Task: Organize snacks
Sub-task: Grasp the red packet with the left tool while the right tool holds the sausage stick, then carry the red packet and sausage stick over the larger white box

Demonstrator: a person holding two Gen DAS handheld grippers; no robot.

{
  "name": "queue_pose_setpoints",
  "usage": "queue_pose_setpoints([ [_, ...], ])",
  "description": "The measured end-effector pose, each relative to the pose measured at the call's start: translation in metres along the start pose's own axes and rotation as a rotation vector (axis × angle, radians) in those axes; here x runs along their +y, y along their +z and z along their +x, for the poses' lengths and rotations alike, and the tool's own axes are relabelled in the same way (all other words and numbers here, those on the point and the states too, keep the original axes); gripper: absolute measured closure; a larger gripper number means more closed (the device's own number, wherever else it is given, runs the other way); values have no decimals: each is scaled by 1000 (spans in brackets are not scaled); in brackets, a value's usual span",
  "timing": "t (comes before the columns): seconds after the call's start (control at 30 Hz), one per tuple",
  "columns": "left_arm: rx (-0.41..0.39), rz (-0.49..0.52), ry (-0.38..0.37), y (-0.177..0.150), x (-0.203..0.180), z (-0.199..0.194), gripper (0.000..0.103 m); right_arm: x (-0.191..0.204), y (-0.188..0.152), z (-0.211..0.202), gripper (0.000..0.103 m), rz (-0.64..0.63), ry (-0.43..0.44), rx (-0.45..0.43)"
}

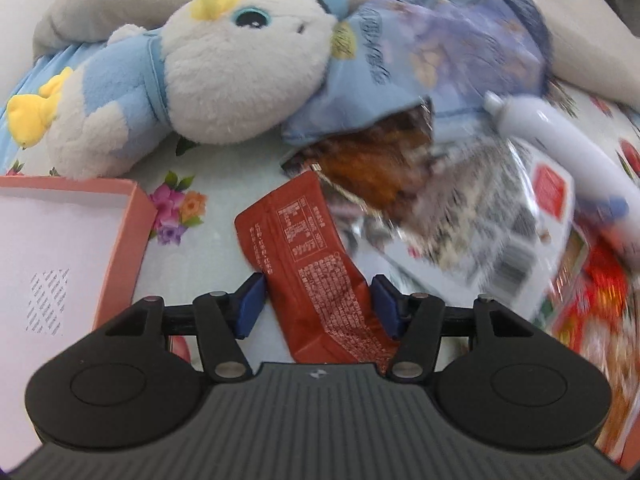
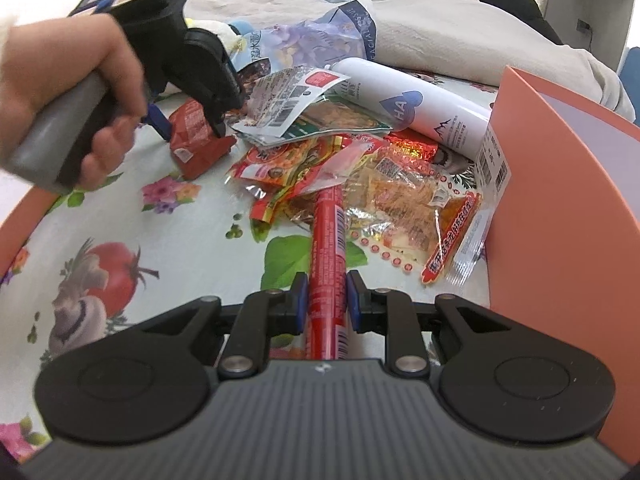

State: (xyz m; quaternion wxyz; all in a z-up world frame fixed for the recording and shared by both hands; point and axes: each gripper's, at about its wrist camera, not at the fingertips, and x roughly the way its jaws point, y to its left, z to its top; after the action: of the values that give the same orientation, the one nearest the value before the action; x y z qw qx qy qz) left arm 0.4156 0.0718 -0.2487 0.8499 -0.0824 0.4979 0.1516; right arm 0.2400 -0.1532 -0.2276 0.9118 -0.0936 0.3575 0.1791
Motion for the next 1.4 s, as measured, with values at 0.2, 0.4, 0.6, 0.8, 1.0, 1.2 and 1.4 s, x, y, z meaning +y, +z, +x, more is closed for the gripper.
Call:
queue_pose_setpoints([
  [0.2, -10, 76, -42, -40, 0, -24, 40, -8, -3, -8, 79, 10, -13, 28],
  [0.4, -3, 132, -99, -77, 7, -46, 41, -9, -13, -20, 79, 25, 9, 59],
  [0.6, 14, 151, -156, -107, 17, -70, 44, -10, -21, -35, 79, 71, 34, 89],
  [0.8, 35, 159, -228, -132, 22, -89, 45, -2, -28, -48, 78, 109, 55, 117],
  [1.0, 32, 185, -262, -155, 25, -102, 45, 8, -28, -52, 59, 70, 12, 105],
  [1.2, 10, 153, -278, -164, 38, -113, 45, 16, -21, -41, 65, 30, -6, 124],
  [1.4, 1, 148, -292, -167, 39, -124, 46, 10, -20, -37, 80, 79, 4, 142],
])
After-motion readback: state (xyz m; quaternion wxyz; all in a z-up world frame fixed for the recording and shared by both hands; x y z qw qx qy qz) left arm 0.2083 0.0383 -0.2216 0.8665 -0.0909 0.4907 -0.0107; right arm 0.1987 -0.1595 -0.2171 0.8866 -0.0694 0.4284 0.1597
